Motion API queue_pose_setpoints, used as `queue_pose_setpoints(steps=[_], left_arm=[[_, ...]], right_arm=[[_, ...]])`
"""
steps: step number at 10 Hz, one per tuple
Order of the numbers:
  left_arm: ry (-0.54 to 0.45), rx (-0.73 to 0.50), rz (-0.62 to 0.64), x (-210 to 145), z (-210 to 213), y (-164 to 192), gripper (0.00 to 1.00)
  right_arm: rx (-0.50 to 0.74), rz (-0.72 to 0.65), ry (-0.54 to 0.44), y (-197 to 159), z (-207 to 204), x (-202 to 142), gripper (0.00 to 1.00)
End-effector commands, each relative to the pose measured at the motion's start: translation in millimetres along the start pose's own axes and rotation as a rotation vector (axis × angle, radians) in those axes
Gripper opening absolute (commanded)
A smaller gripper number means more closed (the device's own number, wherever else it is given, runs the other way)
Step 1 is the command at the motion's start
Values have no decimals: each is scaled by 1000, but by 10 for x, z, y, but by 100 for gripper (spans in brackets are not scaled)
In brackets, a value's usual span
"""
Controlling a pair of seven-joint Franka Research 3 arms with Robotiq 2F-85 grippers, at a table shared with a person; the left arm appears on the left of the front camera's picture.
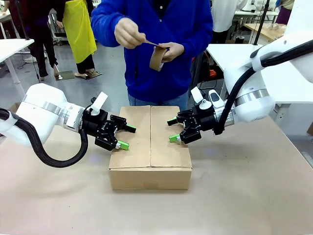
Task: Pack the gift set into the box.
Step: Press and hold the closed box until the human finishes sealing it.
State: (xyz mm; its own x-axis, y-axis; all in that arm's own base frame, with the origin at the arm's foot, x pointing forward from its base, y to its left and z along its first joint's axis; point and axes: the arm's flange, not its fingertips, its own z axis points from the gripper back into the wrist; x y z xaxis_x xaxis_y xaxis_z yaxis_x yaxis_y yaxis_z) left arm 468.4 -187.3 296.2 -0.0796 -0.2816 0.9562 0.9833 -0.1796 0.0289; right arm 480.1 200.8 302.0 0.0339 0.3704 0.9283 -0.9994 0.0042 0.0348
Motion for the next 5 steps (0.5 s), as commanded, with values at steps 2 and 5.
queue_pose_setpoints(steps=[2, 5], left_arm=[[-1, -2, -14, -17, 9, -18, 100], [-1, -2, -14, -17, 9, -18, 100]], right_arm=[[-1, 12, 2, 4, -5, -27, 100], [-1, 12, 2, 4, -5, -27, 100]])
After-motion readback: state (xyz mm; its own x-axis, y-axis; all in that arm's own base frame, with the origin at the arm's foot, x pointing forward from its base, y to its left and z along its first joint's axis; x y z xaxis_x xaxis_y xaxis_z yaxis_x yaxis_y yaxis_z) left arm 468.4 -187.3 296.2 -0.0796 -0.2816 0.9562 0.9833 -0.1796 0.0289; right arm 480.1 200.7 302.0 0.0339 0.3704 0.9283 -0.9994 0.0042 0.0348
